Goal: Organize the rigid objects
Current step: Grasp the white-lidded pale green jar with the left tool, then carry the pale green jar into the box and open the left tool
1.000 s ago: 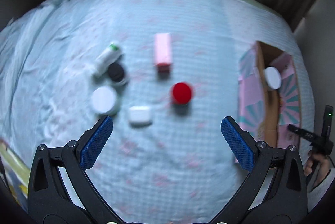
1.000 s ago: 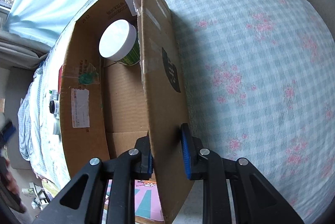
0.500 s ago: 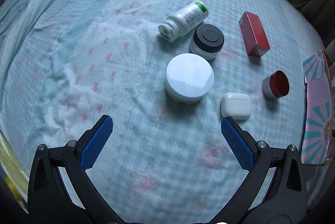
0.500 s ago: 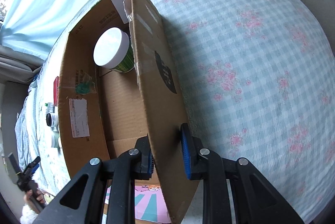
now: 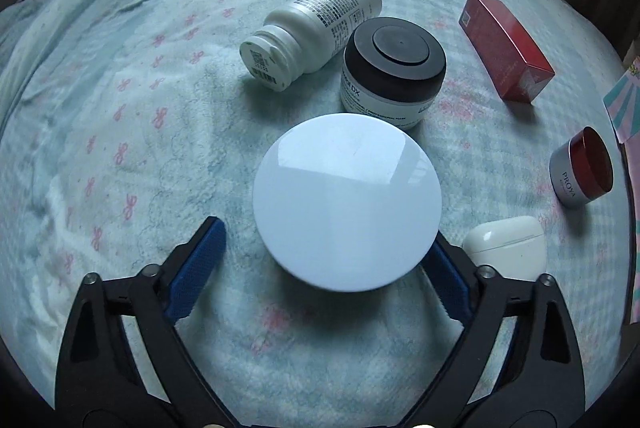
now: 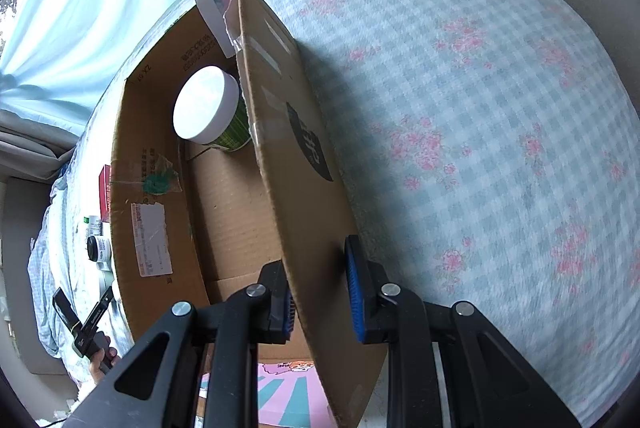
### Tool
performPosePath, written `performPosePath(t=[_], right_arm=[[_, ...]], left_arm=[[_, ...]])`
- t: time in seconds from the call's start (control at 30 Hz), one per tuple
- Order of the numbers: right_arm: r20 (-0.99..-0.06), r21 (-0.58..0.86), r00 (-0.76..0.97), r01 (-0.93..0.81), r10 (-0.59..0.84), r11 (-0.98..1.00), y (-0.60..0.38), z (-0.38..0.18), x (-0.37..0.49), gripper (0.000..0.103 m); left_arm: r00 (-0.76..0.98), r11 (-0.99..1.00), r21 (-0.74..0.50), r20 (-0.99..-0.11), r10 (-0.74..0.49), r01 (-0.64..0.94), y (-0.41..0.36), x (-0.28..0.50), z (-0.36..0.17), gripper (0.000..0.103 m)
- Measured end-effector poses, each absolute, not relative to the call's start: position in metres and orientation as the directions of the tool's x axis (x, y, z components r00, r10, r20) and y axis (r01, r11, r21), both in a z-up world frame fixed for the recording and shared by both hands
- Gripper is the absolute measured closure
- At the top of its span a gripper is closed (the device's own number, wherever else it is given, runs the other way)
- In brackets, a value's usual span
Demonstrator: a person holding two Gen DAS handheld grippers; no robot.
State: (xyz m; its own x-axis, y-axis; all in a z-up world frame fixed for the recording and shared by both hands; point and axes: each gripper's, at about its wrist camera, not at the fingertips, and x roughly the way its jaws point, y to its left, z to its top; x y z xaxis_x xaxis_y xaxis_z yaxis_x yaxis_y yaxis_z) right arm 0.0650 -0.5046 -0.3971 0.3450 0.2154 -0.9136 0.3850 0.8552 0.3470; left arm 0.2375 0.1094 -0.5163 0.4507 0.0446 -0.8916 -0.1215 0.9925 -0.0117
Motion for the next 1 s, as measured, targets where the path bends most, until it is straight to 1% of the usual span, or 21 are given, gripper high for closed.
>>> performPosePath(t=[0.03, 0.07, 0.1, 0.17, 0.27, 0.4, 0.57, 0.73, 0.9, 1.0], right_arm=[[-0.914, 0.344, 0.346, 0.387, 0.211, 0.856, -0.504, -0.397, 0.064, 0.083], [-0.915, 0.342, 0.347, 0.388, 0.208, 0.856, -0.504, -0.397, 0.064, 0.083], [-0.915, 0.339, 0.347, 0.389, 0.205, 0.857, -0.504, -0.397, 0.064, 0.083], [-0.917, 0.332, 0.347, 0.392, 0.197, 0.858, -0.503, -0.397, 0.064, 0.084], [-0.92, 0.317, 0.348, 0.396, 0.179, 0.862, -0.5, -0.396, 0.064, 0.084], [-0.919, 0.316, 0.355, 0.403, 0.171, 0.859, -0.499, -0.396, 0.063, 0.085], [-0.914, 0.332, 0.36, 0.406, 0.185, 0.851, -0.503, -0.397, 0.062, 0.084], [-0.917, 0.335, 0.348, 0.405, 0.196, 0.851, -0.503, -0.396, 0.062, 0.084], [-0.922, 0.337, 0.325, 0.398, 0.212, 0.853, -0.502, -0.396, 0.065, 0.084], [-0.922, 0.342, 0.313, 0.393, 0.226, 0.853, -0.503, -0.398, 0.068, 0.084]], left_arm=[[0.458, 0.993, -0.019, -0.888, 0.039, -0.12, 0.109, 0.238, -0.516, 0.018], [0.468, 0.993, -0.029, -0.883, 0.026, -0.11, 0.109, 0.239, -0.515, 0.029], [0.474, 0.995, -0.039, -0.88, 0.011, -0.095, 0.107, 0.24, -0.513, 0.035], [0.471, 0.996, -0.017, -0.882, 0.027, -0.089, 0.103, 0.241, -0.512, 0.035], [0.473, 0.995, -0.036, -0.881, 0.013, -0.094, 0.106, 0.24, -0.511, 0.035], [0.479, 0.993, -0.033, -0.878, 0.023, -0.109, 0.109, 0.235, -0.504, 0.035], [0.489, 0.986, -0.037, -0.871, 0.047, -0.162, 0.113, 0.224, -0.482, 0.035], [0.498, 0.976, -0.044, -0.864, 0.069, -0.213, 0.107, 0.21, -0.437, 0.035], [0.531, 0.984, -0.019, -0.844, 0.081, -0.179, 0.074, 0.198, -0.371, 0.035], [0.55, 0.987, -0.037, -0.834, 0.054, -0.153, 0.045, 0.197, -0.335, 0.035]])
